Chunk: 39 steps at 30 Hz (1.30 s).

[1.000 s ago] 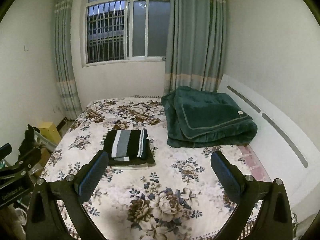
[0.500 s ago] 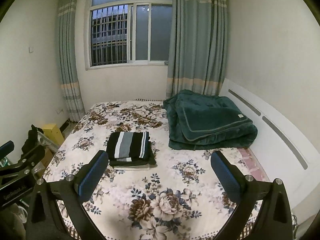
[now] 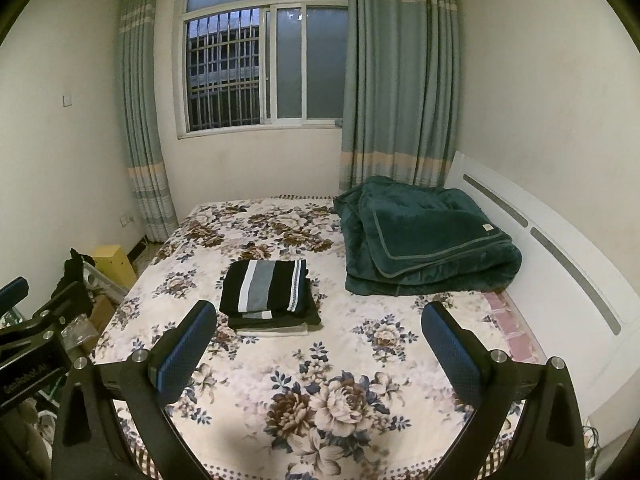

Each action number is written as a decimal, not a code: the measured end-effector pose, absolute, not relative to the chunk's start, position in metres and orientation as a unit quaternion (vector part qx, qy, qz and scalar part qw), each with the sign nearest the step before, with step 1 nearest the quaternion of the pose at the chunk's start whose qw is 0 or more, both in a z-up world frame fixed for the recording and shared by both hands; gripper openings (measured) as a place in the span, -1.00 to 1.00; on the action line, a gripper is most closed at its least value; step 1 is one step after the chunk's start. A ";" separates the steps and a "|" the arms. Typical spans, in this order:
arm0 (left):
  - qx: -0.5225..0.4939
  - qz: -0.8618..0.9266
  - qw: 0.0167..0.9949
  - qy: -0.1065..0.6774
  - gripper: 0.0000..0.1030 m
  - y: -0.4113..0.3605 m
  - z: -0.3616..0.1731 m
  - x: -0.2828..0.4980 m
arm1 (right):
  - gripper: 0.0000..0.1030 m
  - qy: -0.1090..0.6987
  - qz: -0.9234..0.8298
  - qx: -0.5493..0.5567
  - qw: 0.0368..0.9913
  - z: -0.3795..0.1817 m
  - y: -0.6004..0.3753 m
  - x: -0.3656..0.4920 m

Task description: Fold small clothes

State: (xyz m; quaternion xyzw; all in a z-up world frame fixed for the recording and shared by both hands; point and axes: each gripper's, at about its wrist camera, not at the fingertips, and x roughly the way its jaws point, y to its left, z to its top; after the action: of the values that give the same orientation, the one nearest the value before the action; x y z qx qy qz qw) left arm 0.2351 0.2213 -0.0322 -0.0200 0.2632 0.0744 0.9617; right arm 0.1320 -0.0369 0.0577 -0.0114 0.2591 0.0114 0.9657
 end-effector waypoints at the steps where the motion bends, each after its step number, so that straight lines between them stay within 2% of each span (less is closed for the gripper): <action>1: -0.021 0.074 0.962 0.262 1.00 0.221 -0.031 0.234 | 1.00 0.258 0.012 -0.010 0.966 0.058 -0.037 0.131; 39: -0.023 0.079 0.964 0.255 1.00 0.214 -0.028 0.223 | 1.00 0.254 0.010 -0.005 0.967 0.058 -0.039 0.125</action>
State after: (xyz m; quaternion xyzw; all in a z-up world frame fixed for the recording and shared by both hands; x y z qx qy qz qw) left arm 0.2233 0.2138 -0.0280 -0.0234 0.2546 0.0793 0.9635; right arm 0.1247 -0.0386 0.0579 -0.0053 0.2544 0.0098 0.9670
